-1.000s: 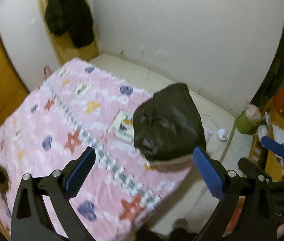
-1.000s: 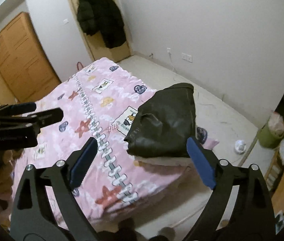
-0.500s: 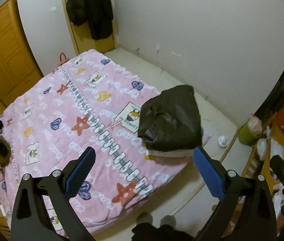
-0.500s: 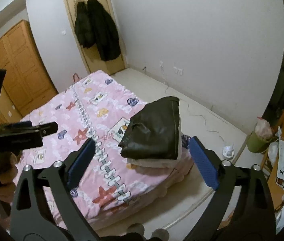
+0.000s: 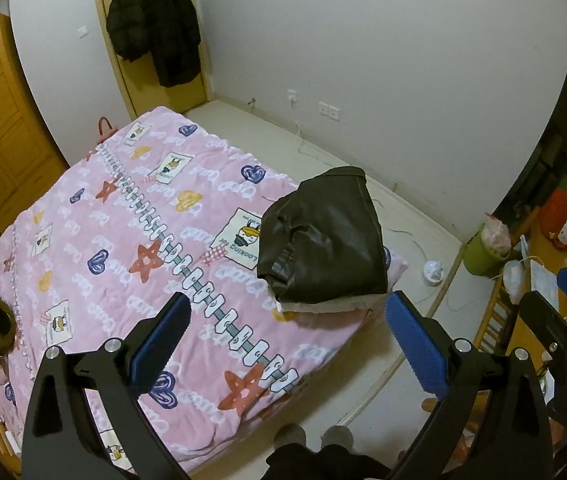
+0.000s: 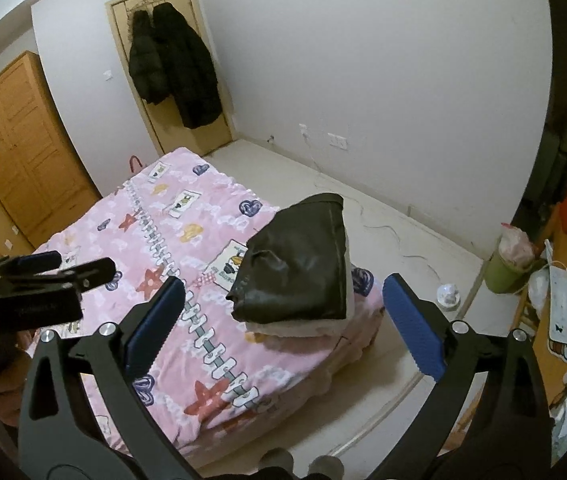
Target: Fold large clothes
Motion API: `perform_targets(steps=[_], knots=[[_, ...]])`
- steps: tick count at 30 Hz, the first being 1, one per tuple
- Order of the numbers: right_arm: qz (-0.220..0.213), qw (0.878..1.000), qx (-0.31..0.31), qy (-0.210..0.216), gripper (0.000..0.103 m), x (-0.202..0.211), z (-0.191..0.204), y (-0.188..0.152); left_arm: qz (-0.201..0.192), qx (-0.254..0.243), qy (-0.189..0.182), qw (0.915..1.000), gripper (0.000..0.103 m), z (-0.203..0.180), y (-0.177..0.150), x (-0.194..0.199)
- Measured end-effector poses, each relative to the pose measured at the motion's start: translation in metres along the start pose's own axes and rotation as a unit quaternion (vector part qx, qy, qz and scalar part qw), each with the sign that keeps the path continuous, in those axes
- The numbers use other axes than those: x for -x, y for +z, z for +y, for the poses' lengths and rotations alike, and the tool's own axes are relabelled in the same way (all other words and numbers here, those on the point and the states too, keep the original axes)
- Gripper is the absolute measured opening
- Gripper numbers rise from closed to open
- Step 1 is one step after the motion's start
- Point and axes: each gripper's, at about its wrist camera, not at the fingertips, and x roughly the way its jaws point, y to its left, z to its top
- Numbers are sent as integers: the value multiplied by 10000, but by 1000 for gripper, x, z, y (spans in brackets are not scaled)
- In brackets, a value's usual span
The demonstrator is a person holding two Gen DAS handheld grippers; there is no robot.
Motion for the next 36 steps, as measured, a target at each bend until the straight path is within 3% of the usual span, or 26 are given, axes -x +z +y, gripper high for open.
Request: perform_targets(steps=[36], knots=[[232,9978,10,-618,97,18,11,1,119,226,131,9996,95,17,2,4]])
